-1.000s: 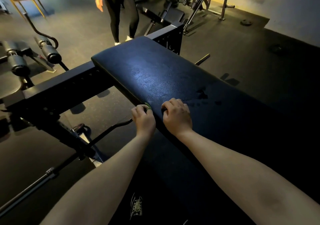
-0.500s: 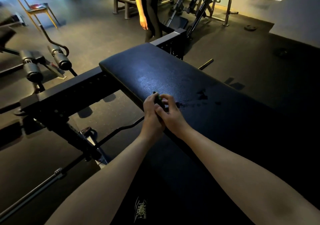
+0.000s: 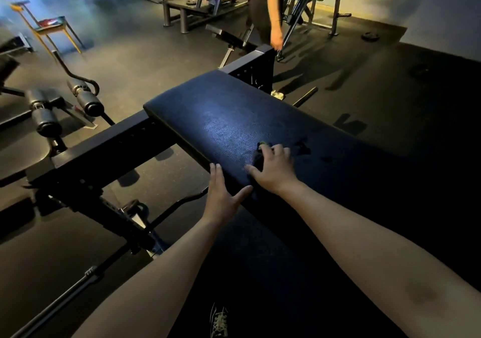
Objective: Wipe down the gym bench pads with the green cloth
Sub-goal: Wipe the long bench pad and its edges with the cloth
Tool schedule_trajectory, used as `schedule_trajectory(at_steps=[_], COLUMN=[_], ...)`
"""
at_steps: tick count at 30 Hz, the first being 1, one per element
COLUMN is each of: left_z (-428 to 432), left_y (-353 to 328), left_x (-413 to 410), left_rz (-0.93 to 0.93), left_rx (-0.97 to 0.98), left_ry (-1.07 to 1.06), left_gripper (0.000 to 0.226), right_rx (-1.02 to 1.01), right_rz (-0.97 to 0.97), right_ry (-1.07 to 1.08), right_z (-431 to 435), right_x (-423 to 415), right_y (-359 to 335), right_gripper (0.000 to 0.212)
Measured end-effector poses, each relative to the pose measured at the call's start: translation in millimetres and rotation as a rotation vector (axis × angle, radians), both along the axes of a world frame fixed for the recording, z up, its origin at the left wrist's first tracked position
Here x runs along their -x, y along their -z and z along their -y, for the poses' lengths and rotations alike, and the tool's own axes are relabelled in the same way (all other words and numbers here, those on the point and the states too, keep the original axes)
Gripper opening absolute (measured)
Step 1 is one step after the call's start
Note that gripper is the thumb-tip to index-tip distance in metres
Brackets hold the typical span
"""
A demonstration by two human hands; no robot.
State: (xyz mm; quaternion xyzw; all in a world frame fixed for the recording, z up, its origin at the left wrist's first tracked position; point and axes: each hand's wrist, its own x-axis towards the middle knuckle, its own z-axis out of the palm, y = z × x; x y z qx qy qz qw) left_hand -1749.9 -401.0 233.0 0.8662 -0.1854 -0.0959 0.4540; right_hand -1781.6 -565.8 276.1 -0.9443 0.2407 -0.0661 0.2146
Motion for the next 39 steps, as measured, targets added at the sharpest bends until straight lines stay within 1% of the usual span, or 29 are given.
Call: schedule_trajectory(at_steps=[2,4,6,8,11,13,15,19,21,23,26,28,30,32,33,35,37,39], left_z=[0,-1,-4,-9,-12,-13,-13,-15,-14,-15,-22,-30,-36,-38,-37,-37,-33,-33], left_y=[0,1,4,6,2,1,0,1,2,1,3,9,11,7,5,-5,-8,-6], left_x=[1,1,-1,-3,-2,-2,0,1,1,-1,-7,-13,-20,-27,-30,-39,-46,-50], left_rz=[-0.015,-0.023,-0.014,-0.024,-0.084,-0.098,-0.094,-0.104,-0.097,-0.116,-0.13,-0.144,-0.128,-0.093,-0.083,-0.079,-0.039,-0.023], left_rx=[0.026,0.032,0.029,0.054,0.091,0.103,0.097,0.133,0.143,0.139,0.15,0.181,0.17,0.155,0.147,0.126,0.068,0.027], left_ry=[-0.002,0.01,0.039,0.057,0.061,0.05,0.034,0.025,0.021,0.031,0.062,0.046,0.033,0.062,0.068,0.086,0.108,0.1], left_gripper=[0.112,0.111,0.109,0.109,0.116,0.12,0.121,0.123,0.123,0.121,0.121,0.118,0.121,0.132,0.134,0.129,0.121,0.115], right_rx=[-0.002,-0.037,-0.077,-0.07,-0.015,0.013,0.033,0.084,0.055,0.012,-0.017,-0.018,0.003,0.036,0.051,0.086,0.068,0.024], right_rz=[0.037,0.08,0.1,0.097,0.091,0.113,0.133,0.09,0.091,0.113,0.127,0.099,0.07,0.109,0.137,0.158,0.144,0.148], right_ry=[-0.069,-0.177,-0.347,-0.503,-0.573,-0.528,-0.367,0.021,0.117,0.048,-0.248,-0.429,-0.504,-0.483,-0.443,-0.282,-0.067,0.043], right_z=[-10,-20,-36,-50,-41,-24,-4,23,16,-5,-48,-71,-78,-72,-64,-46,-27,-27], right_x=[-5,-8,-8,-5,-2,-2,-3,-4,-6,-9,-11,-11,-13,-21,-26,-43,-56,-65], right_y=[0,0,0,2,-1,-1,0,-2,-2,-1,2,4,3,2,1,-3,-6,-4], right_gripper=[0.047,0.04,0.04,0.043,0.044,0.041,0.04,0.045,0.046,0.044,0.038,0.036,0.038,0.037,0.038,0.041,0.041,0.04])
